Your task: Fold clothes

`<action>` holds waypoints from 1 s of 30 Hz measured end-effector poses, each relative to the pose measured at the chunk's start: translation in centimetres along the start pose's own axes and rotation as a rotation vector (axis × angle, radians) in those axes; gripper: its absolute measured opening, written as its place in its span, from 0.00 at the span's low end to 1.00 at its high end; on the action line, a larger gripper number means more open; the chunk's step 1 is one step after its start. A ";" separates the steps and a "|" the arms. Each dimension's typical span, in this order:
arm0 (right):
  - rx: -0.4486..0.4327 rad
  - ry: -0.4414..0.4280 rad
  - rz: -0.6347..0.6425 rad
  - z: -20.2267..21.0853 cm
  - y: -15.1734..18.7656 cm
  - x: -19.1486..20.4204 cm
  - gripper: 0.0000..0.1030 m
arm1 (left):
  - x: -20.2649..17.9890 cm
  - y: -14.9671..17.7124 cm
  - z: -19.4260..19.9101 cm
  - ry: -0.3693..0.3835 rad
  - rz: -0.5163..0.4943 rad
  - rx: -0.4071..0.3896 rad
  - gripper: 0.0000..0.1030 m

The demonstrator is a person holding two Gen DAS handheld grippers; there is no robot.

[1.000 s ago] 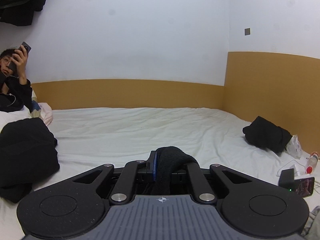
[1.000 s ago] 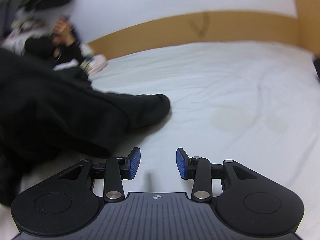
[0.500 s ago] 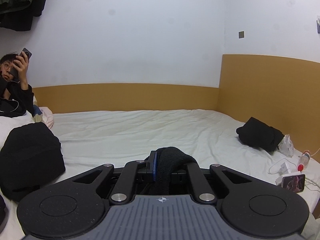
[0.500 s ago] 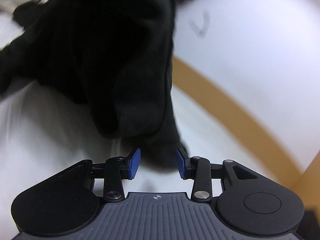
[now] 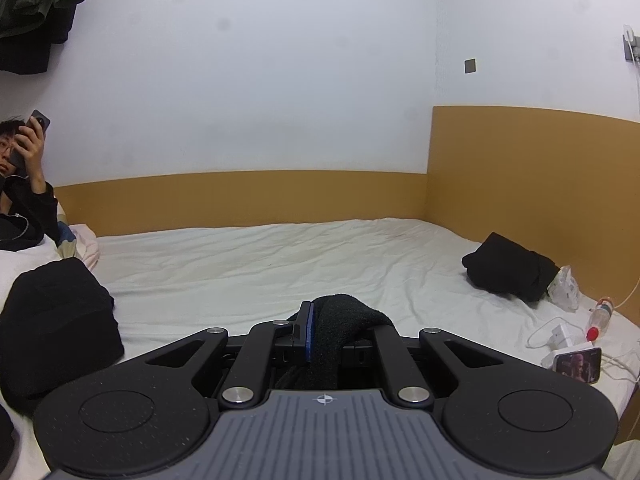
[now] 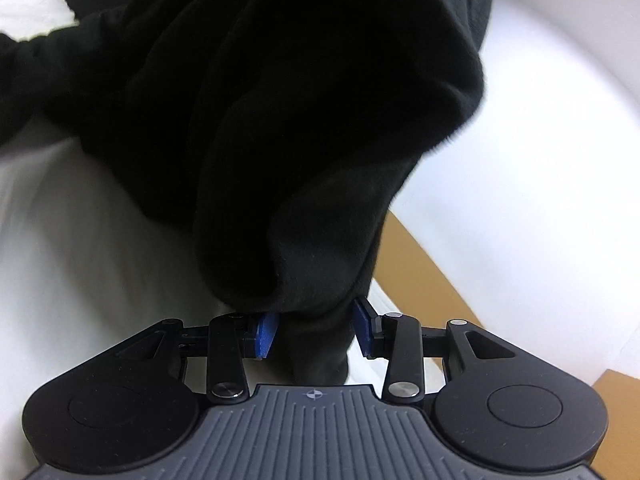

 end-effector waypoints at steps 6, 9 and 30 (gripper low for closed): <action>0.033 -0.030 -0.147 -0.2 -1.4 -2.4 0.07 | -0.4 0.2 -0.2 -0.017 -0.018 0.008 0.10; -0.011 0.051 -0.323 1.0 -2.8 -6.7 0.07 | 0.4 0.4 -0.1 -0.044 -0.008 0.012 0.10; -0.359 0.367 -0.605 11.3 -12.3 -28.9 0.07 | 2.8 -8.2 9.3 -0.086 0.052 -0.199 0.14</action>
Point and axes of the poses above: each gripper's, at about its wrist camera, not at the fingertips, and z roughly against the way its jaws point, x to its left, y to its underside, the point moved 9 cm from there along -z, roughly the way its jaws point, and after that the axes turned 9 degrees about -x, right-handed, at the moved point
